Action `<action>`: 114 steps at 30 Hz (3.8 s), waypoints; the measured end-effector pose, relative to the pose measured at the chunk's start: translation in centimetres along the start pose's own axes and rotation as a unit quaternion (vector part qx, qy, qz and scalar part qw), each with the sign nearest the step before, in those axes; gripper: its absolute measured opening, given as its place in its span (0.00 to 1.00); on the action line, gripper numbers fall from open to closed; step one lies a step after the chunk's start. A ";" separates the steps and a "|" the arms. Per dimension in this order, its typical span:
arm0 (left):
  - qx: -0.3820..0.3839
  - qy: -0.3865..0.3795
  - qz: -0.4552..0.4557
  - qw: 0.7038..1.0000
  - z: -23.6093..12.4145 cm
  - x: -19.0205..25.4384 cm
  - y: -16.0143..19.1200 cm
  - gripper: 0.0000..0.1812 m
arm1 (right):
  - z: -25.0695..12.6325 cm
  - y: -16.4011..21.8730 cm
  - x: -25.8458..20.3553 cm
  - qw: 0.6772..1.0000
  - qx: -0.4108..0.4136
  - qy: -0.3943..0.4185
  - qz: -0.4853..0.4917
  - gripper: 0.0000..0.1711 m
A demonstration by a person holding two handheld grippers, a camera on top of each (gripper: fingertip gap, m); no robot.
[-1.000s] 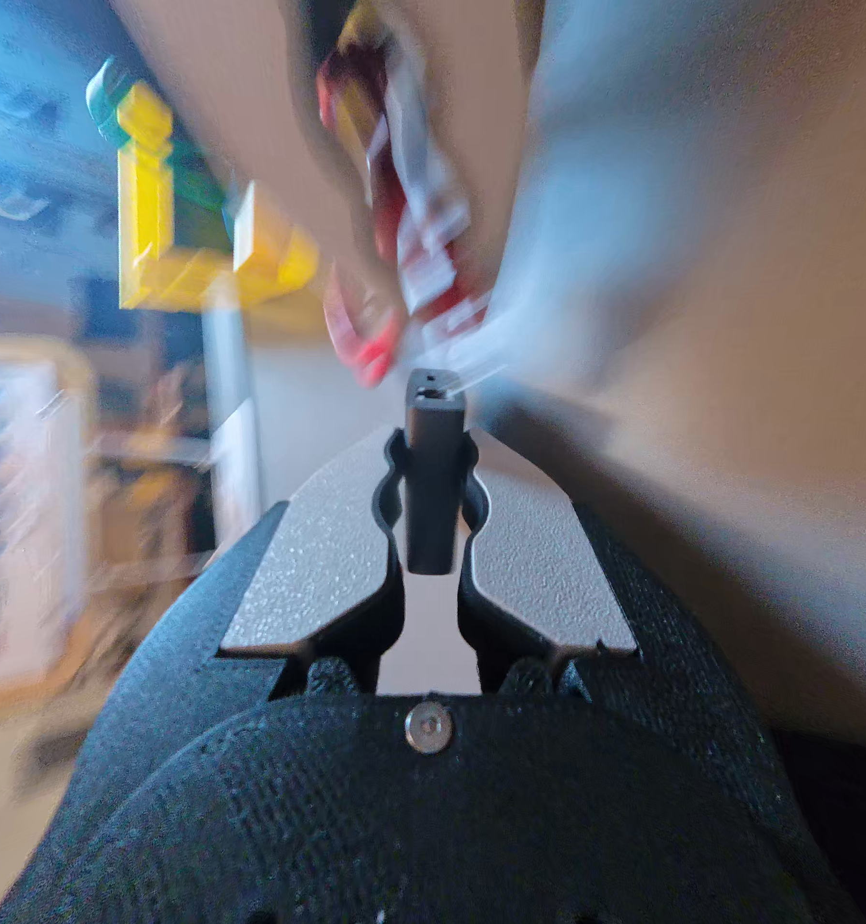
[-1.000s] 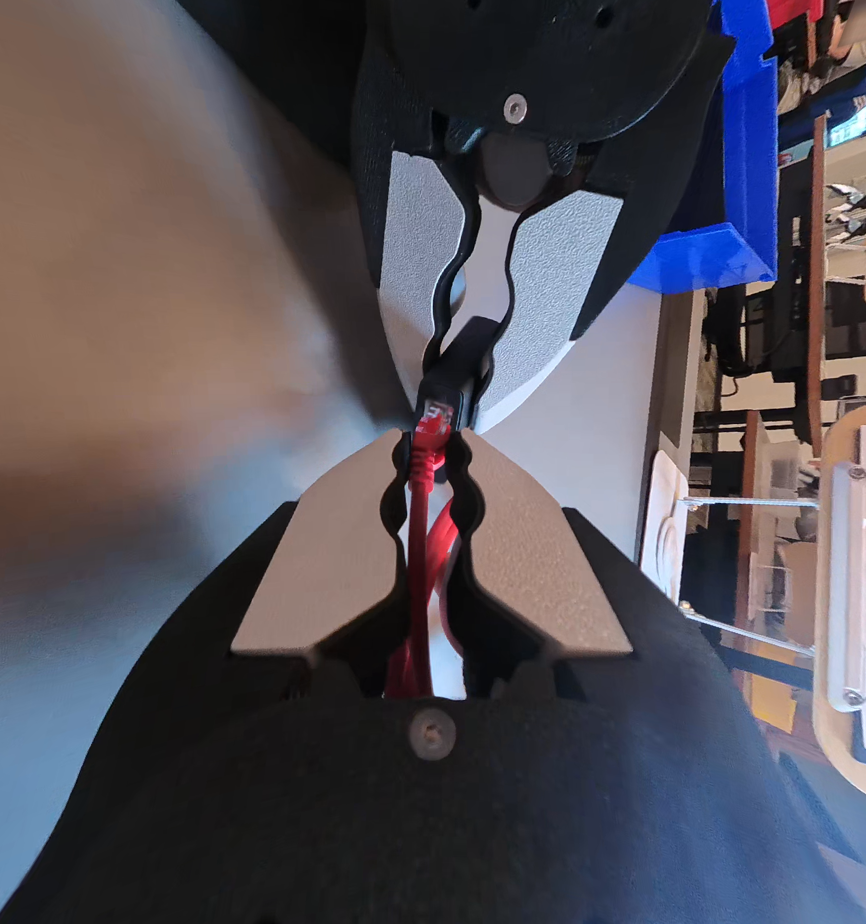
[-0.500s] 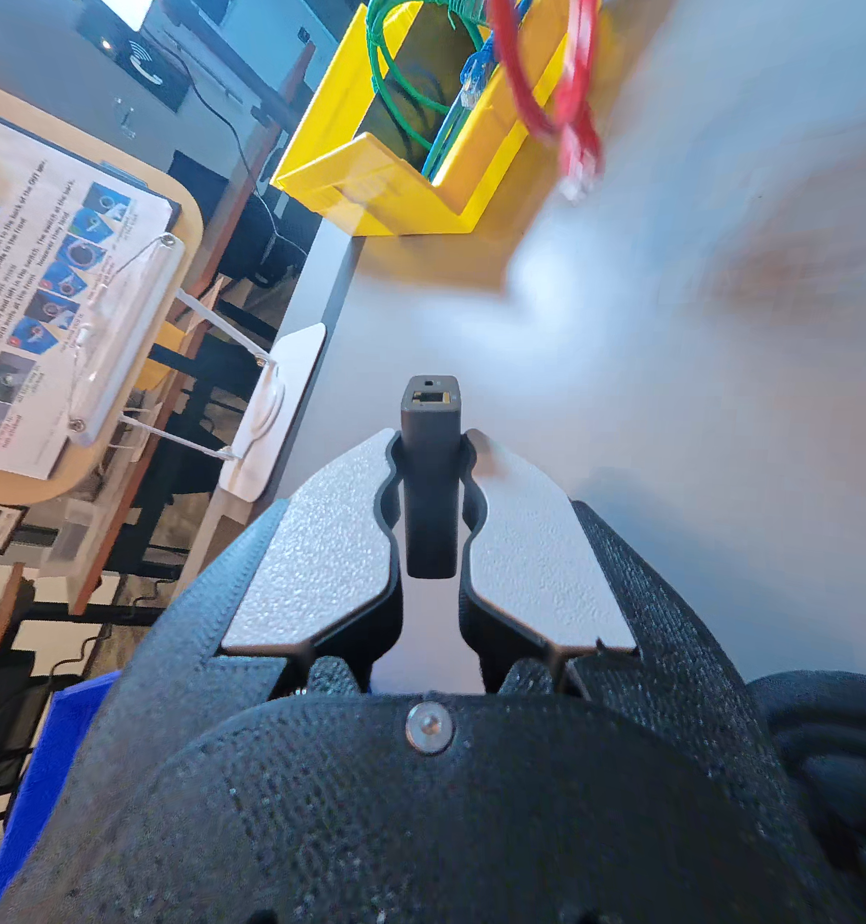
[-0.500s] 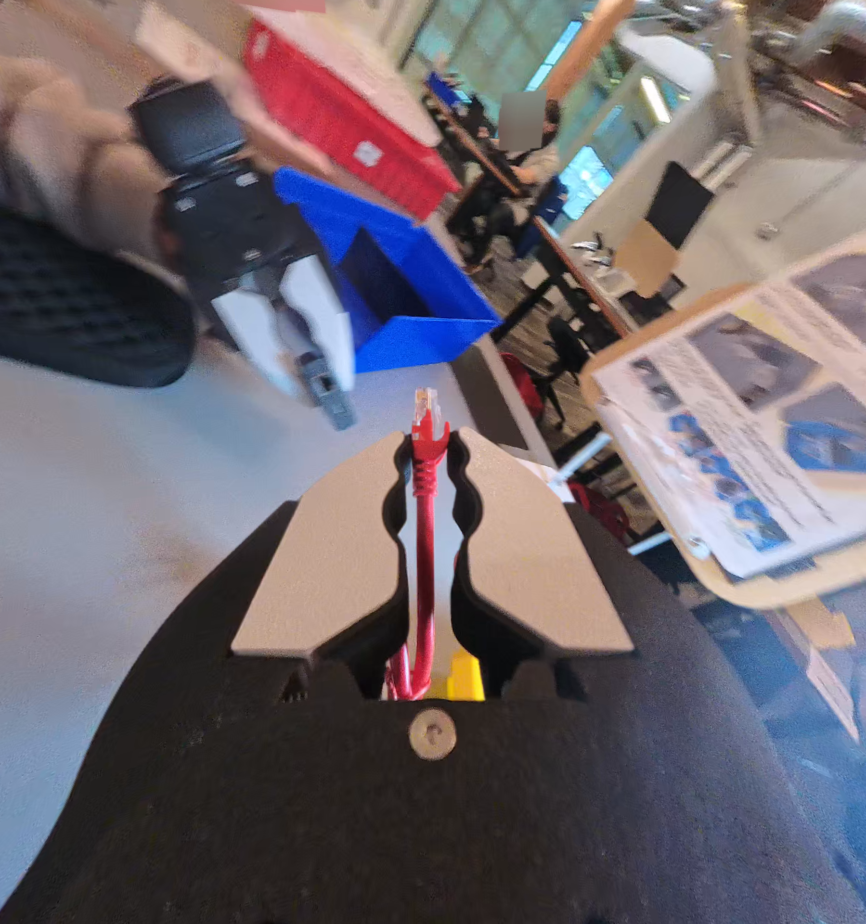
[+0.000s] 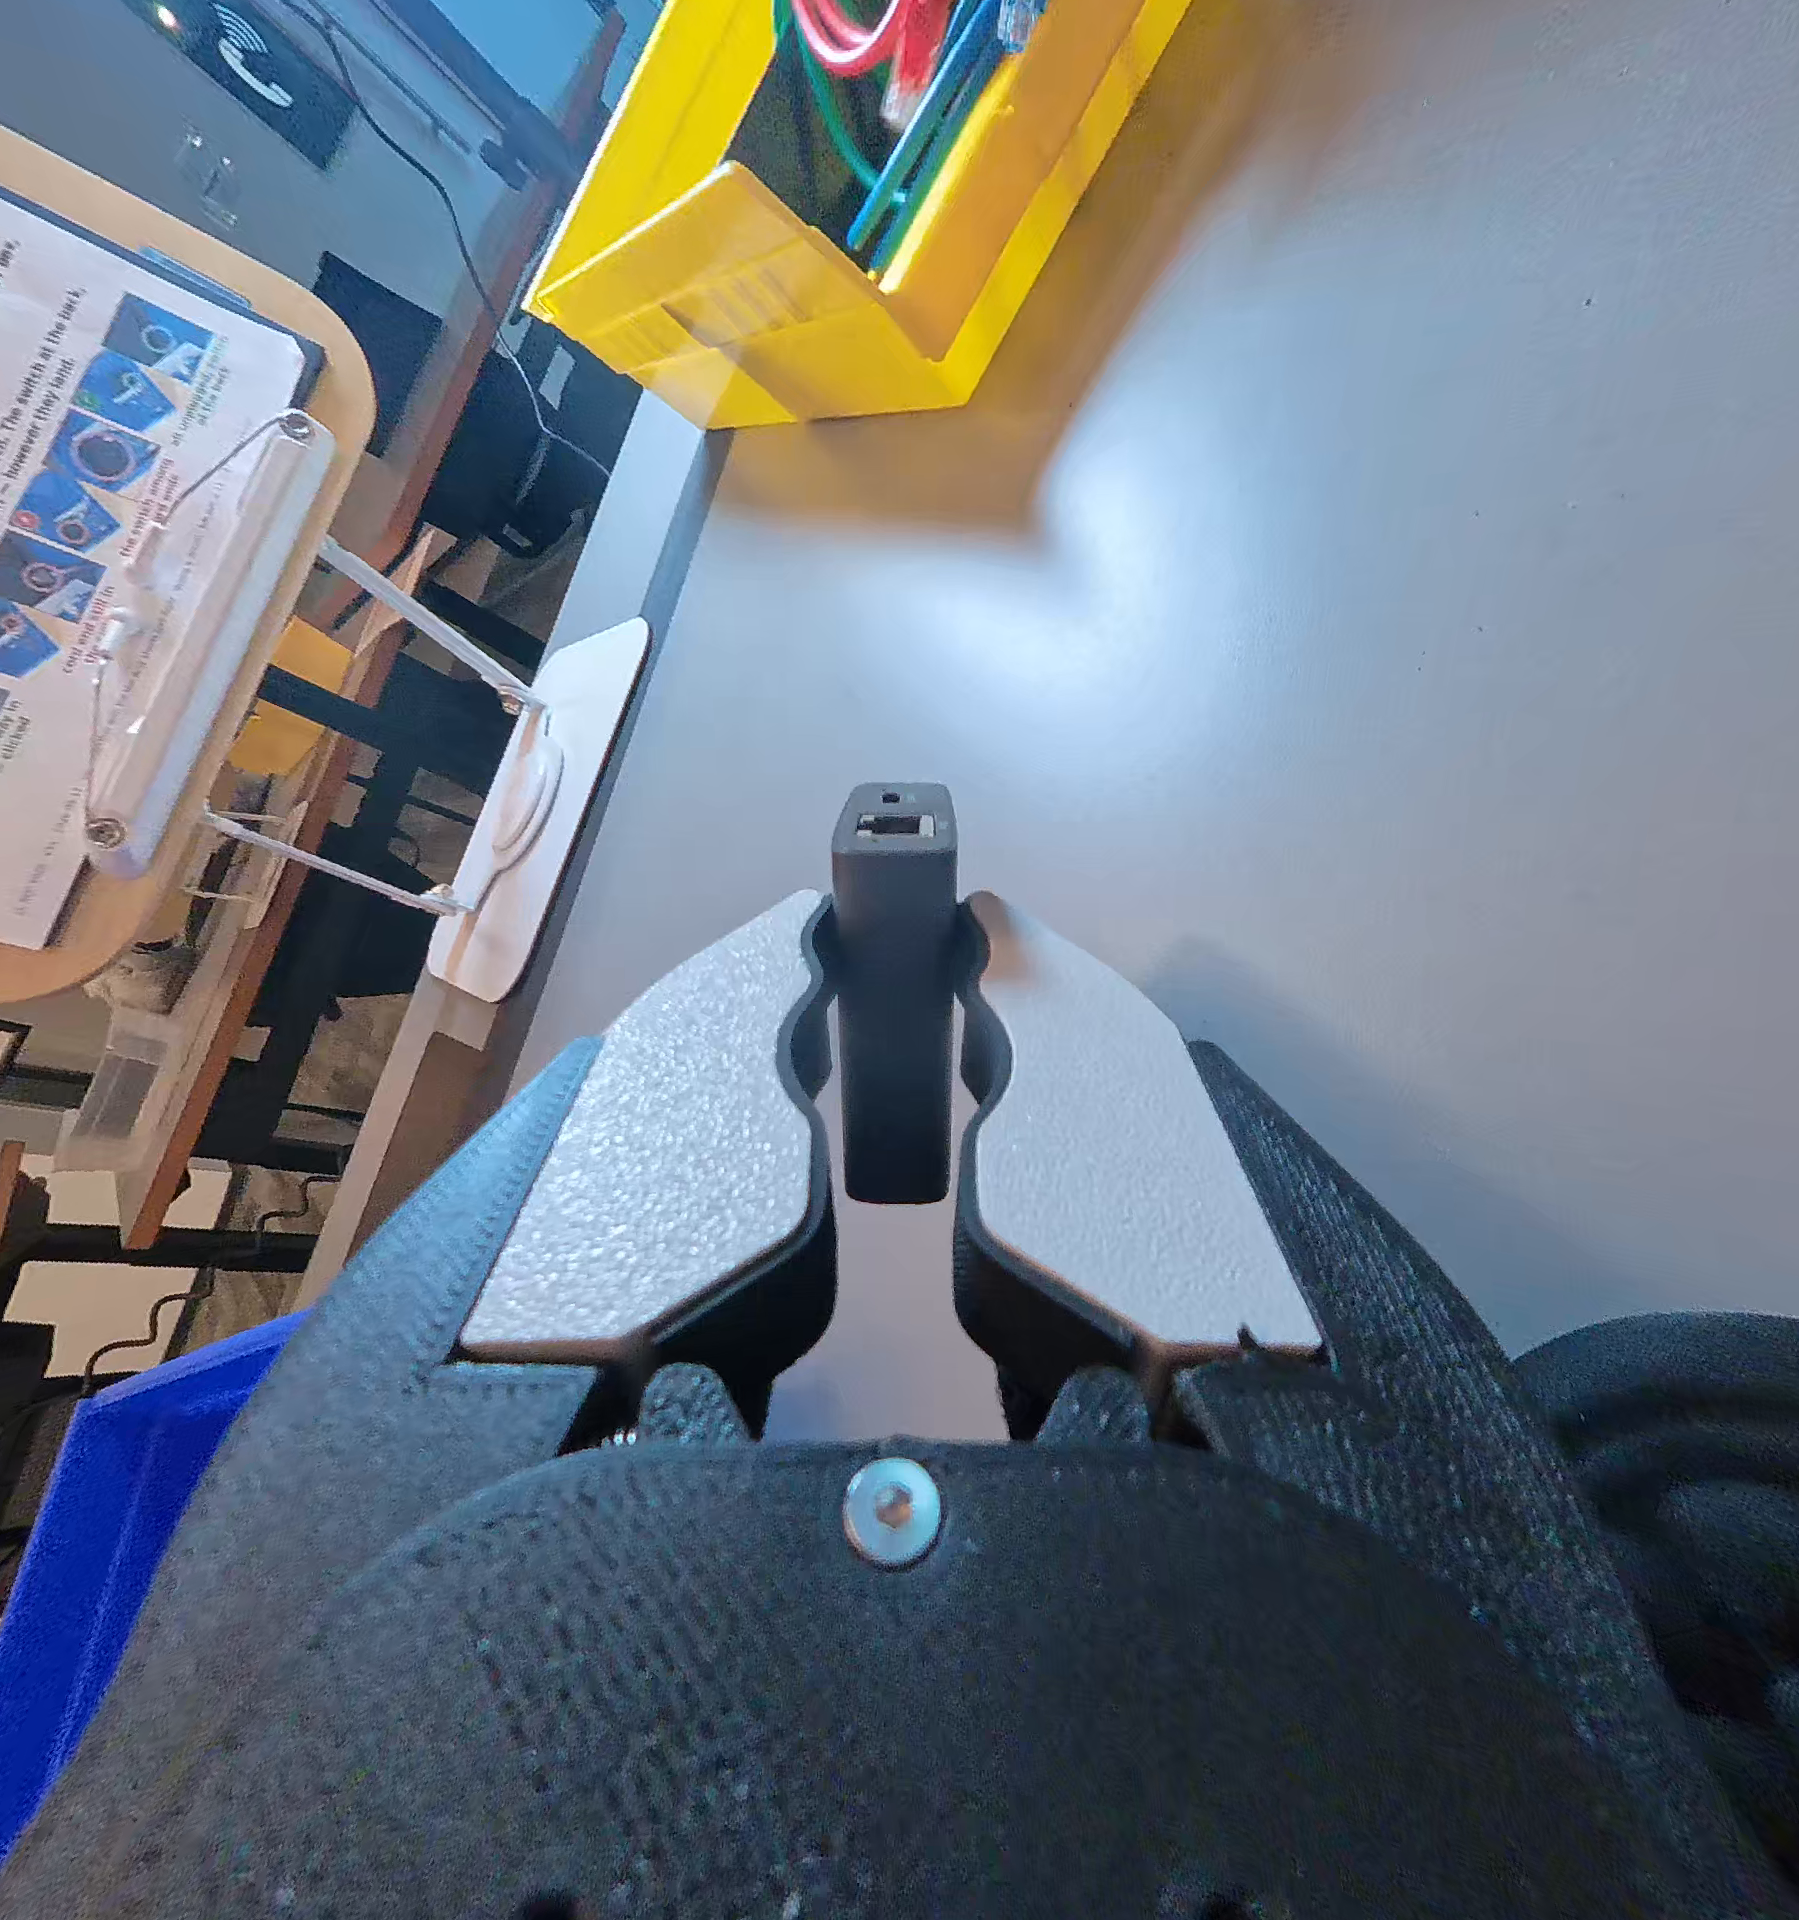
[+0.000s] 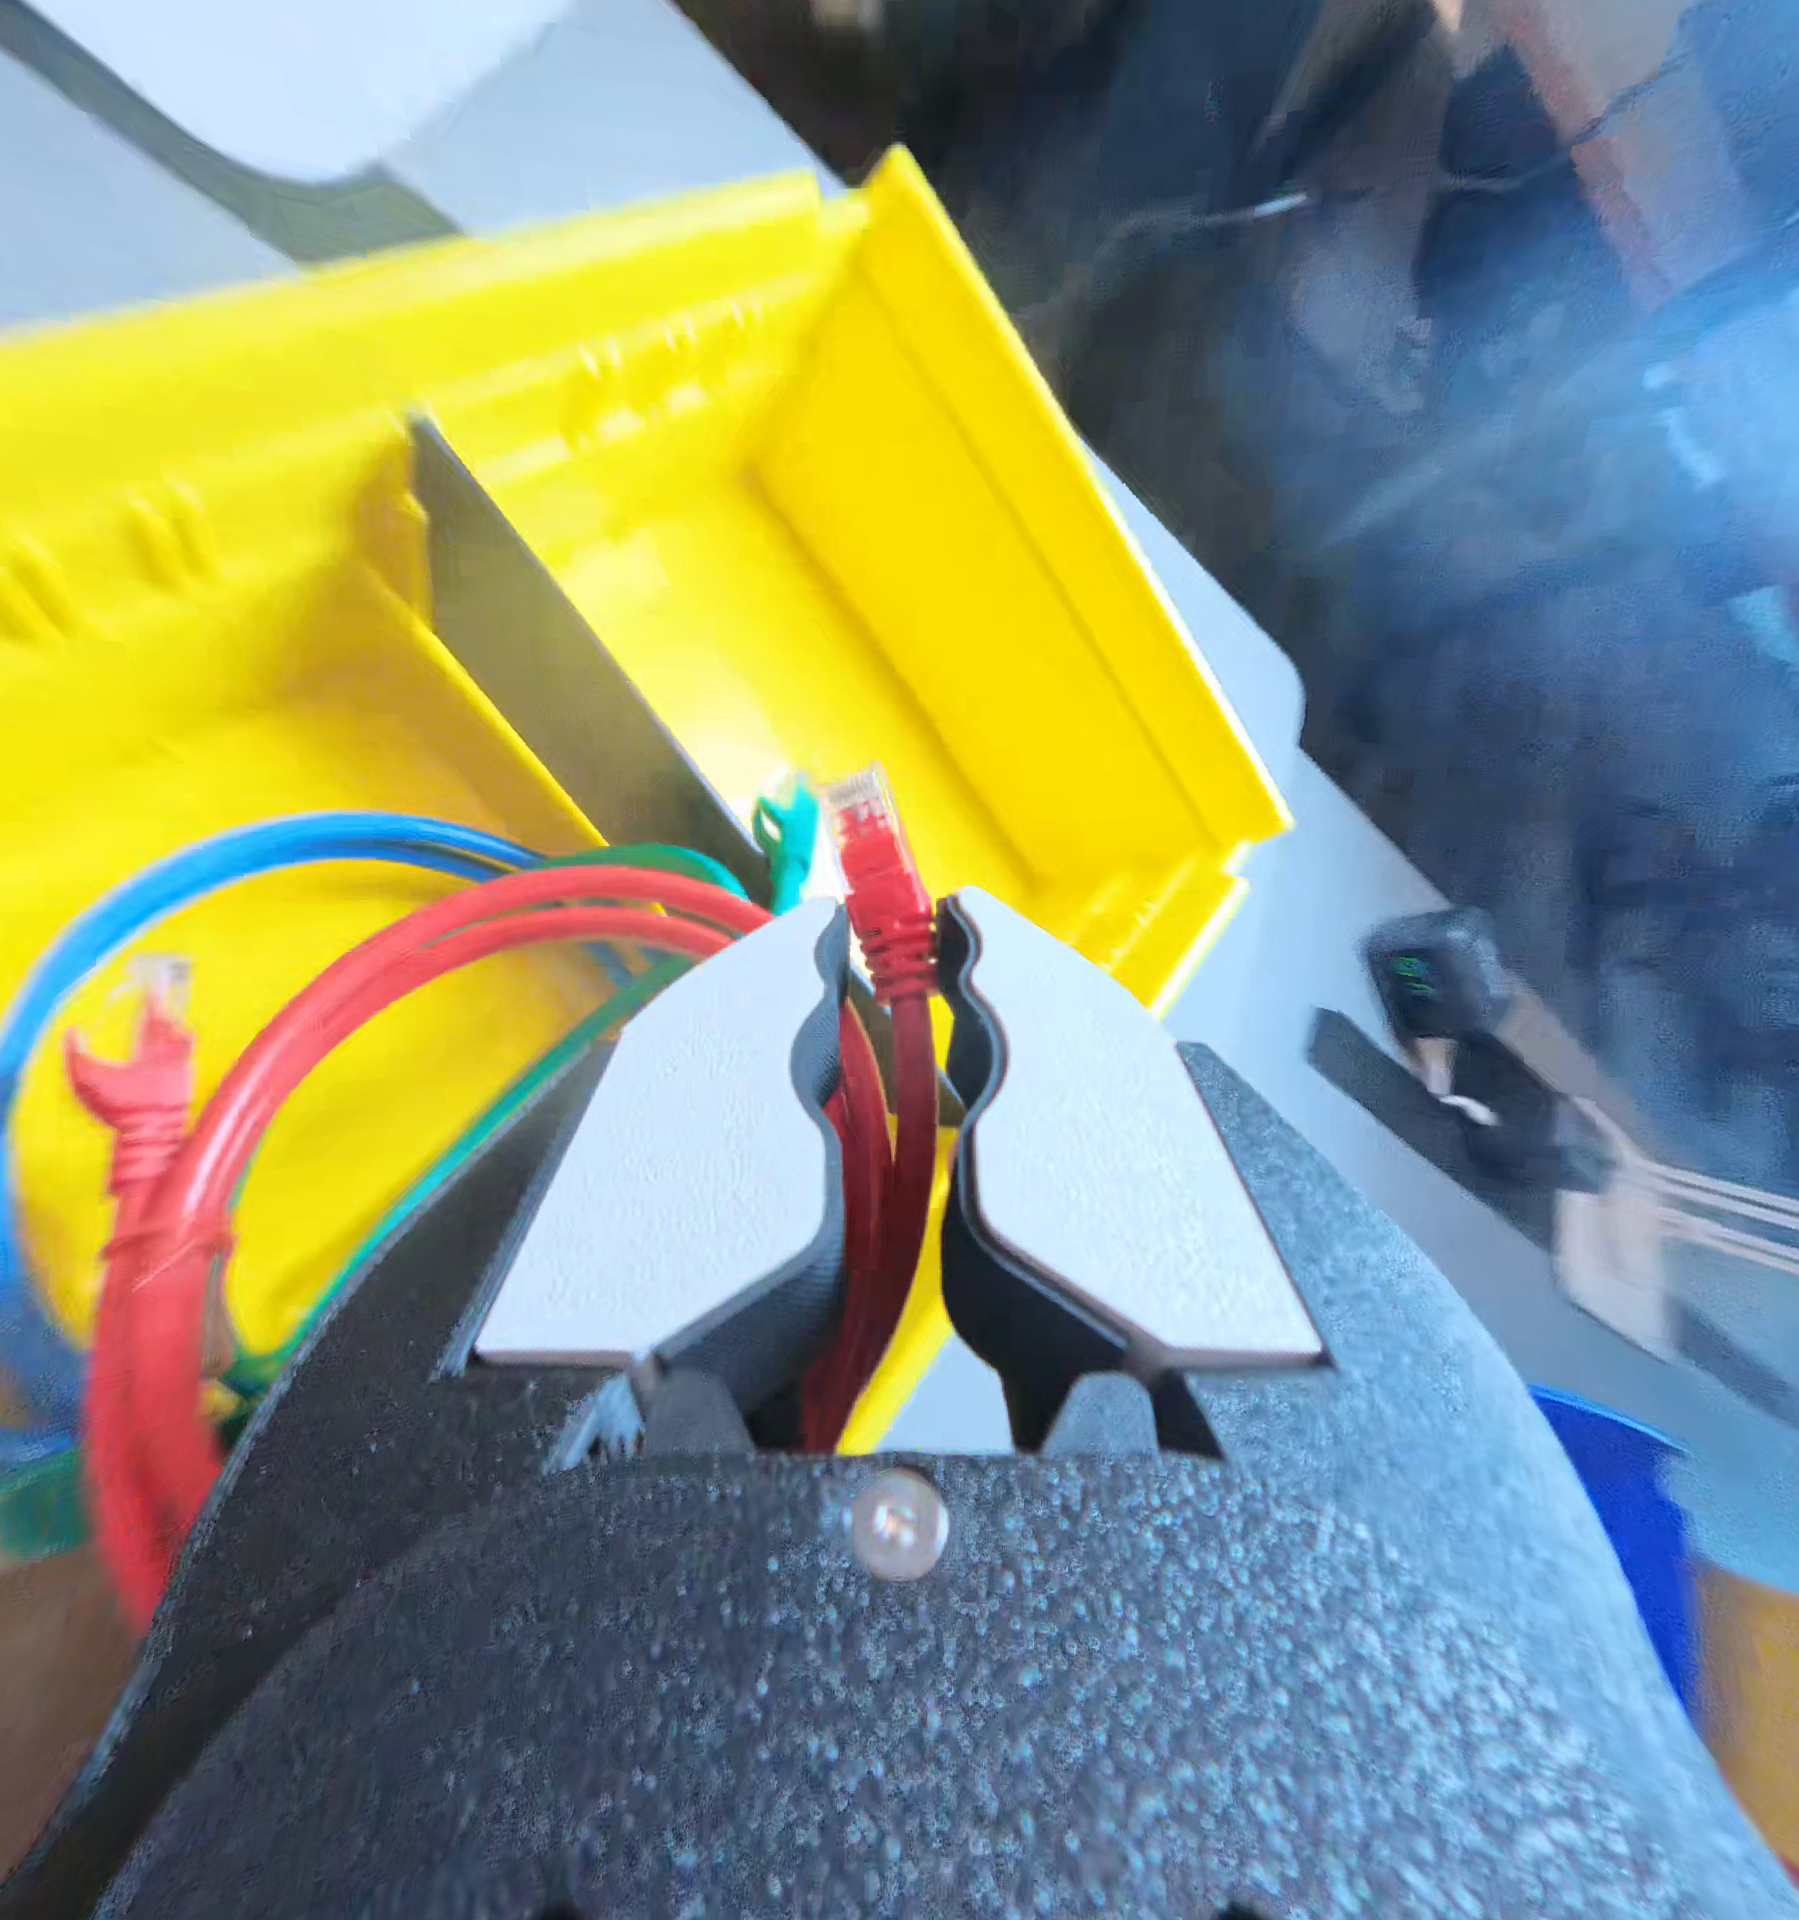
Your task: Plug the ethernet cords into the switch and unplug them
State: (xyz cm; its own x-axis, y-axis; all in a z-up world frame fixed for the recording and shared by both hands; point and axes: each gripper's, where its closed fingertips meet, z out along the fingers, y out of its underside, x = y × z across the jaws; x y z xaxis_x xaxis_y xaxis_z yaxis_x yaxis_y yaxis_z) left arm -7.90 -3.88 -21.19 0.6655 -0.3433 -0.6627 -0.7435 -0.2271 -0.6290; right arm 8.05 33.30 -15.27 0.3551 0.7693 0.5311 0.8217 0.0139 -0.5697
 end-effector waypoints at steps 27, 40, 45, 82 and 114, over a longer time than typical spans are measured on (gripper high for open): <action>0.136 0.061 -0.016 0.989 -1.5 3.4 -6.3 0.11 | -17.5 -6.3 -33.6 0.816 0.370 -0.317 -0.310 0.21; 0.174 0.091 -0.051 0.979 -2.1 4.1 -7.3 0.11 | -18.4 -3.8 -32.5 0.804 0.350 -0.377 -0.298 0.12; 0.172 0.119 -0.065 0.976 -2.1 4.8 -7.3 0.11 | -18.7 -3.6 -33.0 0.808 0.361 -0.343 -0.315 0.13; 0.152 0.115 -0.192 0.963 -0.7 2.6 -3.9 0.11 | 13.9 -2.8 0.4 0.966 -0.162 -0.195 -0.043 0.14; -0.366 -0.029 -0.049 0.929 -9.5 -5.0 19.2 0.17 | -8.6 10.2 -13.5 0.967 0.000 -0.110 -0.228 0.21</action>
State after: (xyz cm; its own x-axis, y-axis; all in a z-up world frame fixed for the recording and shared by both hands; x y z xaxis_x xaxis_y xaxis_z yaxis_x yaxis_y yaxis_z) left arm -26.16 -15.22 -26.11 0.7189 -0.2434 -0.6511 -0.5108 -0.8203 -0.2574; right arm 15.52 17.56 -22.85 -0.1473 0.8003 0.5812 0.8711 0.3833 -0.3071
